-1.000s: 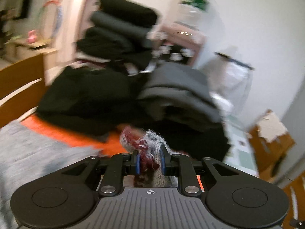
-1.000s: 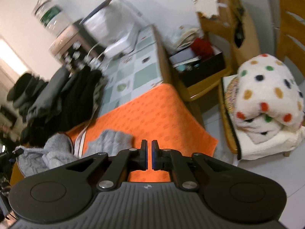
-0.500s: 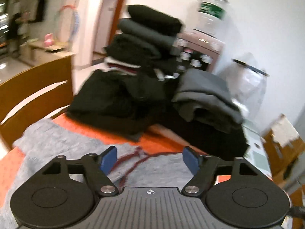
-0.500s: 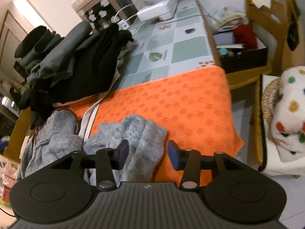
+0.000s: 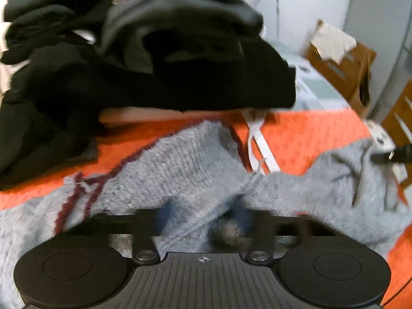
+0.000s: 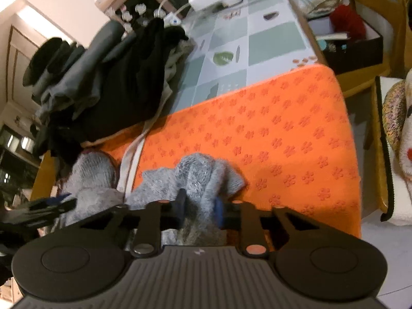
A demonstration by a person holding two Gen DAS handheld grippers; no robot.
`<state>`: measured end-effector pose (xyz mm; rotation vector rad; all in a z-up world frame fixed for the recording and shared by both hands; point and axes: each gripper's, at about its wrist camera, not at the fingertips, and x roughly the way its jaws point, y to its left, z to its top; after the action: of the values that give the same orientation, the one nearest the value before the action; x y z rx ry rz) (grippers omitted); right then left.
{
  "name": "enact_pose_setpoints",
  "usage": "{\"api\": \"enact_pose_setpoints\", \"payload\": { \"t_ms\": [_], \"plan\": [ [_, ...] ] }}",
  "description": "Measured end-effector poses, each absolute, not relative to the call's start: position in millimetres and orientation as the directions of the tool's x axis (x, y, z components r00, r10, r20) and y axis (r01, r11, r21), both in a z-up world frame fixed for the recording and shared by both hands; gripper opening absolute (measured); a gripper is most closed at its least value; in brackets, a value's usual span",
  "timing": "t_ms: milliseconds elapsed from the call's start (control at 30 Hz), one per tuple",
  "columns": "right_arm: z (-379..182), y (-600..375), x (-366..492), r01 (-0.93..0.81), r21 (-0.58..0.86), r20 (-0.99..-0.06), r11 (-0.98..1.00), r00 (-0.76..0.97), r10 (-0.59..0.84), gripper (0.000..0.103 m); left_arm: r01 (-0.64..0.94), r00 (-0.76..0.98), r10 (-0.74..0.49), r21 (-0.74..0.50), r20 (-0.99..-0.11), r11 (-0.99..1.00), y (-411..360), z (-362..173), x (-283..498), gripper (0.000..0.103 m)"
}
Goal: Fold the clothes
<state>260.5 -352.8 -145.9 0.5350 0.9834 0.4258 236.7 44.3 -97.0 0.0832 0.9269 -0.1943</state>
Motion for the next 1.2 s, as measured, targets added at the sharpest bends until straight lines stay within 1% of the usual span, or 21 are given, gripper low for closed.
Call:
{"api": "enact_pose_setpoints", "payload": {
  "t_ms": [100, 267, 333, 433, 533, 633, 733, 833, 867, 900, 1000, 1033, 1067, 1100, 1133, 1167, 1200],
  "plan": [
    [-128.8, -370.5, 238.3, -0.038, 0.596, -0.653, 0.802, 0.559, 0.512, 0.017, 0.176, 0.619, -0.145, -0.044, -0.772, 0.983, 51.9, -89.5, 234.7, 0.011],
    [-98.2, -405.8, 195.4, 0.079, 0.594, -0.629, 0.8, 0.667, 0.401, 0.016, 0.066, 0.741, -0.166, -0.176, -0.65, 0.982, 70.0, -43.8, 226.8, 0.01],
    [-86.6, -421.5, 174.1, 0.137, 0.595, -0.623, 0.792, 0.701, 0.347, 0.016, 0.05, 0.788, -0.171, -0.215, -0.592, 0.975, 73.2, -22.5, 223.1, 0.01],
    [-74.3, -444.8, 140.4, 0.225, 0.61, -0.621, 0.76, 0.731, 0.281, 0.015, 0.061, 0.846, -0.188, -0.261, -0.498, 0.964, 69.0, 9.3, 219.1, 0.01],
    [-62.9, -463.3, 104.4, 0.303, 0.643, -0.615, 0.704, 0.752, 0.238, 0.014, 0.094, 0.885, -0.207, -0.277, -0.416, 0.956, 57.8, 36.2, 216.3, 0.01],
    [-47.7, -472.9, 66.2, 0.342, 0.689, -0.588, 0.639, 0.779, 0.218, 0.01, 0.133, 0.903, -0.229, -0.27, -0.363, 0.954, 41.1, 55.6, 222.9, 0.01],
    [-35.0, -478.5, 40.0, 0.361, 0.72, -0.563, 0.593, 0.803, 0.195, 0.01, 0.177, 0.897, -0.258, -0.244, -0.359, 0.953, 21.8, 55.5, 244.9, 0.009],
    [-38.6, -482.8, 36.3, 0.391, 0.715, -0.572, 0.58, 0.804, 0.163, 0.009, 0.182, 0.881, -0.256, -0.216, -0.397, 0.959, 3.1, 41.8, 272.4, 0.01],
    [-44.8, -484.4, 41.8, 0.404, 0.711, -0.582, 0.576, 0.797, 0.16, 0.009, 0.177, 0.877, -0.248, -0.203, -0.411, 0.963, -2.0, 36.1, 279.9, 0.01],
    [-51.4, -485.8, 48.1, 0.417, 0.706, -0.593, 0.573, 0.79, 0.155, 0.007, 0.17, 0.873, -0.236, -0.188, -0.427, 0.967, -6.4, 30.1, 286.9, 0.01],
    [-75.4, -488.7, 79.0, 0.464, 0.663, -0.639, 0.588, 0.76, 0.12, 0.006, 0.145, 0.851, -0.212, -0.173, -0.481, 0.974, -12.5, 8.9, 304.0, 0.013],
    [-80.6, -487.4, 92.3, 0.476, 0.623, -0.662, 0.62, 0.744, 0.094, 0.007, 0.142, 0.84, -0.213, -0.177, -0.499, 0.974, -12.9, 3.3, 308.8, 0.015],
    [-85.0, -486.1, 105.3, 0.483, 0.584, -0.681, 0.652, 0.729, 0.07, 0.01, 0.14, 0.831, -0.217, -0.184, -0.513, 0.973, -11.9, -1.2, 312.5, 0.024],
    [-85.7, -484.0, 116.8, 0.466, 0.554, -0.689, 0.69, 0.722, 0.065, 0.01, 0.144, 0.83, -0.225, -0.194, -0.51, 0.97, -10.7, -2.5, 312.6, 0.045],
    [-84.6, -480.8, 127.0, 0.442, 0.536, -0.689, 0.719, 0.721, 0.071, 0.01, 0.151, 0.834, -0.235, -0.204, -0.499, 0.967, -9.5, -2.0, 310.8, 0.056],
    [-83.2, -477.5, 136.6, 0.415, 0.52, -0.689, 0.746, 0.721, 0.079, 0.011, 0.155, 0.842, -0.237, -0.204, -0.485, 0.967, -8.7, 1.1, 307.1, 0.074],
    [-80.4, -473.4, 143.1, 0.382, 0.514, -0.685, 0.768, 0.722, 0.099, 0.011, 0.163, 0.848, -0.242, -0.202, -0.472, 0.966, -7.7, 6.0, 302.2, 0.083]
  ]
}}
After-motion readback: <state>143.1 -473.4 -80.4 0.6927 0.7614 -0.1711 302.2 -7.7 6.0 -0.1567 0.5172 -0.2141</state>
